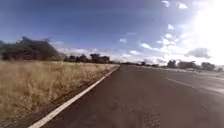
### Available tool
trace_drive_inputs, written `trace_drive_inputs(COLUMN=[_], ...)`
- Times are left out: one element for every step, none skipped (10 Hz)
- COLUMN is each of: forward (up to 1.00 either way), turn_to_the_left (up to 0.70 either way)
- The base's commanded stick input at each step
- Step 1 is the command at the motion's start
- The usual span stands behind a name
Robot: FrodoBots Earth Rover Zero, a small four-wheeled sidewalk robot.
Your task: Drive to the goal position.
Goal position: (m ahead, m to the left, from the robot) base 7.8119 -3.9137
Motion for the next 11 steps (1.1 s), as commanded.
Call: trace_drive_inputs(forward=[0.5, 0.5, 0.5, 0.5, 0.5, 0.5, 0.5, 0.5, 0.5, 0.5, 0.5], turn_to_the_left=[0.0, 0.0, 0.0, 0.0, 0.0, 0.0, 0.0, 0.0, 0.0, 0.0, -0.21])
